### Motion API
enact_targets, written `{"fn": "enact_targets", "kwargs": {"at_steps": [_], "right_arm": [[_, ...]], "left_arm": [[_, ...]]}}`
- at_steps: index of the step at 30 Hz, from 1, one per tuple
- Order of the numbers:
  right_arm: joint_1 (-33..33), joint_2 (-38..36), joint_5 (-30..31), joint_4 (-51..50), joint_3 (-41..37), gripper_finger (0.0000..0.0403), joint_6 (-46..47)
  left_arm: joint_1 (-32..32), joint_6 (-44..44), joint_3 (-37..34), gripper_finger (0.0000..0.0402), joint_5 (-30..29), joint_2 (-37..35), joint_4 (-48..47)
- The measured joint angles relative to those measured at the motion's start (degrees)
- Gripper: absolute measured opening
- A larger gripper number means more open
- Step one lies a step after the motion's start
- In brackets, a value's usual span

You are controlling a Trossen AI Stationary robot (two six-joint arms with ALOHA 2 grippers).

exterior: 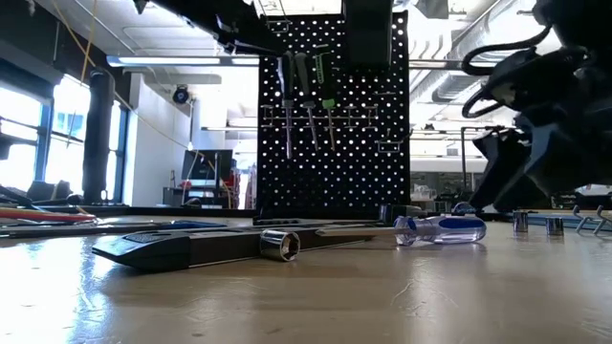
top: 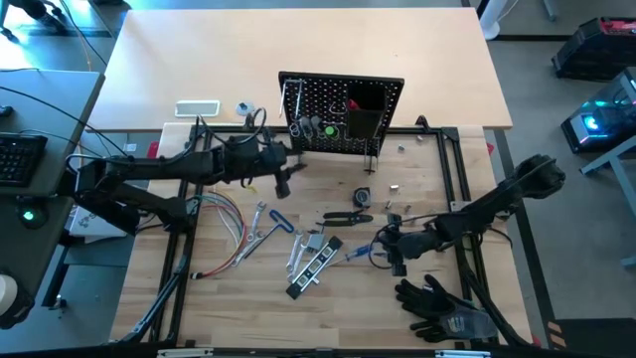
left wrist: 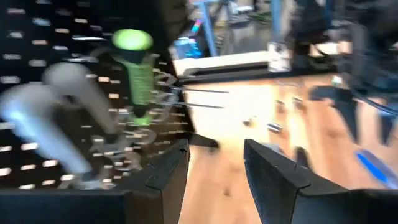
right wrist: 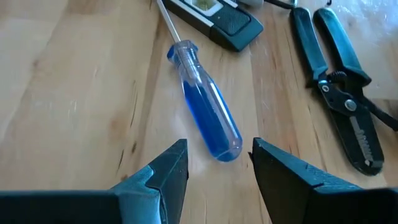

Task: Hang tools onto peg board
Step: Hang the blue screwdriver on the peg board

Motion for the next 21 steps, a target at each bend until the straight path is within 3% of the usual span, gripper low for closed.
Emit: {"fn": "enact_targets", "kwargs": {"at_steps": [11,16,21], "right_arm": [[-2.0,6.8,0.0,9.3,-2.1,0.0172,-5.4],[-4.1,12.4,-3.7,15.8,-2.0,0.0171,-5.4],[-4.6,16.8,-4.5,20.9,-2.0,0.0130,-5.2]], "left_arm": [[-7.2,0.5,0.0,0.0149,0.6,0.7,-2.4],[-9.1,0.5,0.1,0.0149,0.6,1.6,-2.3],[-10.4,0.4,0.0,0.0149,0.6,2.6,-2.9]]}}
